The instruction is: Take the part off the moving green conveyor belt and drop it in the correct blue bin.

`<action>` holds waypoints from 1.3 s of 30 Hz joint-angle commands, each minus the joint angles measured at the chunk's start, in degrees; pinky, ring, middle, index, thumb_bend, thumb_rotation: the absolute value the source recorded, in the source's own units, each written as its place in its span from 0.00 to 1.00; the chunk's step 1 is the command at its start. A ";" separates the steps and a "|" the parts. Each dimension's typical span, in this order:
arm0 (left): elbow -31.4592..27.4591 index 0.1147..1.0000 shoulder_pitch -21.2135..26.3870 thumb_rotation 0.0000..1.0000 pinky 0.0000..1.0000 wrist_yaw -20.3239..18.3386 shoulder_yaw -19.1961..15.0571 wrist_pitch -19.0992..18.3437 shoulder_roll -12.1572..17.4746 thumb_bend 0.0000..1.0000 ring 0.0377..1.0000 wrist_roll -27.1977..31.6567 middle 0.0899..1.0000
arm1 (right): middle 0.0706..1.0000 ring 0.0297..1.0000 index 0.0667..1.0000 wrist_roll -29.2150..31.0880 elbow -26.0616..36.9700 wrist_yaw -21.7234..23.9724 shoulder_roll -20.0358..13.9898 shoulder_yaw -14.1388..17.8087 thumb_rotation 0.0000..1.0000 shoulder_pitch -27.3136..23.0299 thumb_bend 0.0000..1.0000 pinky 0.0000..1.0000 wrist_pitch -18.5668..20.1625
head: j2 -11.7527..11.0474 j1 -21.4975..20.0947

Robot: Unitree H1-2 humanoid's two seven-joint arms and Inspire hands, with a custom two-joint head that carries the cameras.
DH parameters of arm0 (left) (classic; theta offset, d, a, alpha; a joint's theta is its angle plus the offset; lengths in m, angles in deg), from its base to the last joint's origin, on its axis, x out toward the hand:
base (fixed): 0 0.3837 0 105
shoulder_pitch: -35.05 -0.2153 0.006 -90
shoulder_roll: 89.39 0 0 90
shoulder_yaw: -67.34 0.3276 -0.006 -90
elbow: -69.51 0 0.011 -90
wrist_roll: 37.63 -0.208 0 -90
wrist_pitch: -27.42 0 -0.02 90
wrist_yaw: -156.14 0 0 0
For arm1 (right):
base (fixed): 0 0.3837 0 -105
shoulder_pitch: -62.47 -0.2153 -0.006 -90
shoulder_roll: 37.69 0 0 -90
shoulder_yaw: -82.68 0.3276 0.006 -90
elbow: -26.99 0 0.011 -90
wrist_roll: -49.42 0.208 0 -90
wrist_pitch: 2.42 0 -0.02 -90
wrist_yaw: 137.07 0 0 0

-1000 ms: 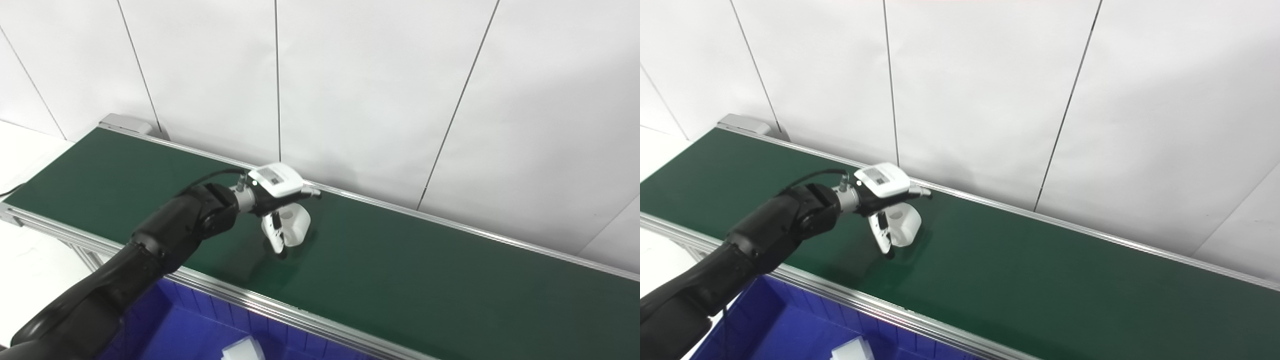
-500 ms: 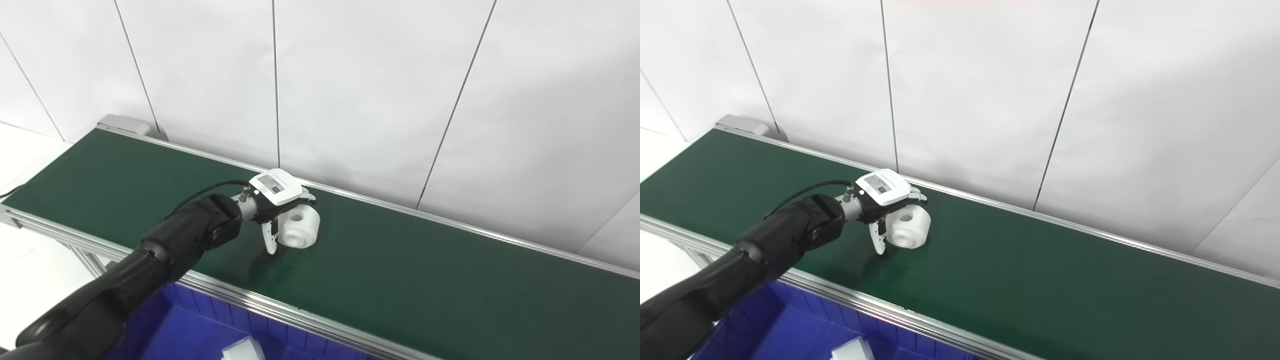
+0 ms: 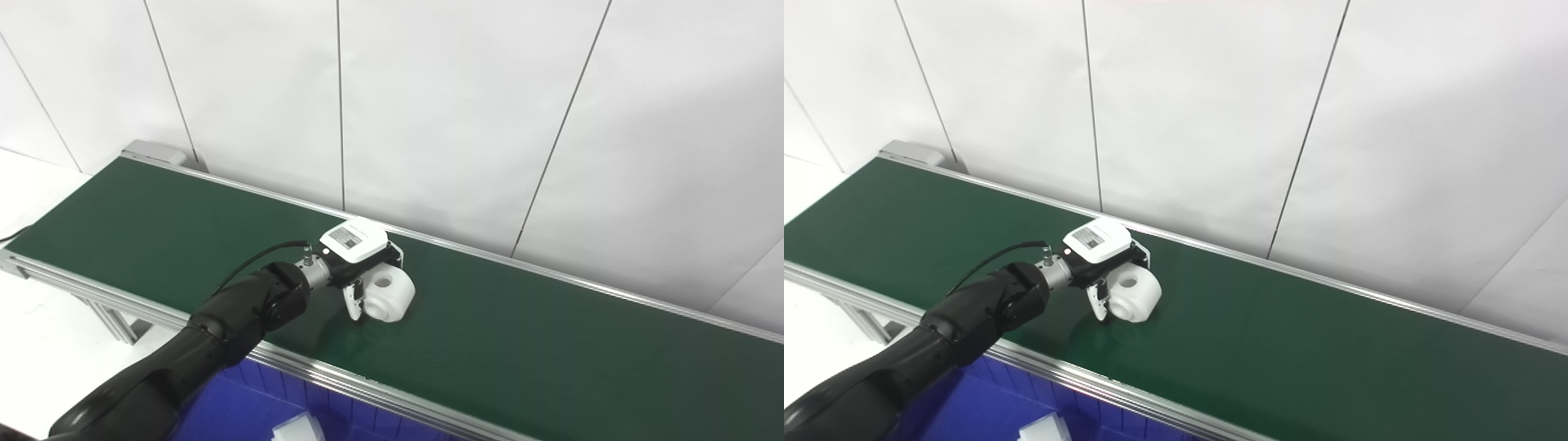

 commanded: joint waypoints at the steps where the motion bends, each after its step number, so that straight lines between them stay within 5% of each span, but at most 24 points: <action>1: -1.49 0.38 1.42 0.00 0.45 0.37 -1.05 -0.08 0.16 0.51 0.51 1.51 0.50 | 0.96 0.92 1.00 -0.05 1.78 0.01 0.48 -0.46 1.00 0.41 0.92 0.89 -3.11 | -0.08 -0.12; 8: -5.68 0.40 0.40 0.00 0.38 -0.98 -1.89 0.26 1.99 0.52 0.44 3.05 0.46 | 0.96 0.91 1.00 -0.98 2.04 -0.10 0.65 -0.67 1.00 0.63 0.89 0.89 -3.12 | 1.09 0.23; 13: -25.04 0.44 -3.83 0.00 0.31 -11.41 -6.89 -1.64 8.04 0.52 0.36 8.69 0.39 | 0.96 0.91 1.00 0.01 3.51 0.97 0.33 -0.67 1.00 1.01 0.86 0.90 -3.04 | 4.80 2.11; 19: -44.49 0.47 -11.37 0.00 0.32 -22.81 -12.93 -5.87 14.66 0.50 0.37 15.34 0.43 | 0.98 0.95 1.00 0.99 6.24 2.03 0.39 -0.60 1.00 1.48 0.88 0.94 -1.09 | 7.62 4.58; 22: -51.84 0.46 -16.53 0.00 0.33 -26.92 -16.30 -9.36 17.65 0.50 0.37 17.54 0.44 | 0.99 0.95 1.00 1.61 8.45 2.73 0.09 -0.57 1.00 1.83 0.86 0.95 0.49 | 11.50 6.75; 32: -64.99 0.46 -28.49 0.00 0.34 -33.97 -23.08 -15.75 17.74 0.50 0.39 18.50 0.44 | 0.96 0.93 1.00 4.65 17.10 4.44 -1.56 1.30 1.00 1.97 0.84 0.91 7.27 | 19.79 11.79; 36: -67.46 0.43 -31.87 0.00 0.37 -34.75 -23.83 -16.54 16.85 0.50 0.41 17.34 0.45 | 0.96 0.92 1.00 4.95 19.24 4.84 -1.97 1.82 1.00 1.51 0.87 0.90 9.58 | 20.74 11.40; 39: -68.42 0.46 -35.10 0.00 0.31 -35.02 -23.88 -16.28 16.35 0.50 0.36 15.75 0.45 | 0.95 0.91 1.00 4.46 20.14 4.90 -1.83 1.99 1.00 1.40 0.88 0.88 10.84 | 20.75 11.34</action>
